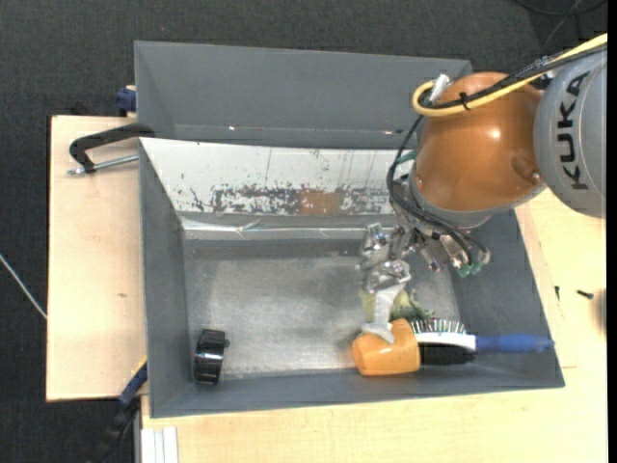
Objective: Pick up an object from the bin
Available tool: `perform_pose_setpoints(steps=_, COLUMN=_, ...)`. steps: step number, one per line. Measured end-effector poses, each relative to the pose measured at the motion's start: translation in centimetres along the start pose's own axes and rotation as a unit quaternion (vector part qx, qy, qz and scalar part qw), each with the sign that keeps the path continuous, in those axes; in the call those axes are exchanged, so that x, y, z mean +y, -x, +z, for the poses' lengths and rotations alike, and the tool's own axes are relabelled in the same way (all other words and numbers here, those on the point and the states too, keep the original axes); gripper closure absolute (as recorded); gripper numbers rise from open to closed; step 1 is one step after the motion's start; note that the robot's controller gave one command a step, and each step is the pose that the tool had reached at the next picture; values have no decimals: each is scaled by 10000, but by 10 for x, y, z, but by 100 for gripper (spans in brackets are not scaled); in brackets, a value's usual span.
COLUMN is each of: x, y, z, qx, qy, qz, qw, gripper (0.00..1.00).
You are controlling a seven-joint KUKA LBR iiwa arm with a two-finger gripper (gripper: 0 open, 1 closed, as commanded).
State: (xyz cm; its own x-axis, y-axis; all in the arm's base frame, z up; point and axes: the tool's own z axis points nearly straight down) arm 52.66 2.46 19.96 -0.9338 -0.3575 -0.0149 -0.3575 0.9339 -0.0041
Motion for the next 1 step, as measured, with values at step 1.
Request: perform_pose_setpoints(steps=1, x=2, y=73, z=-93, qx=-7, qy=7, qz=-1295, qw=9916, gripper=100)
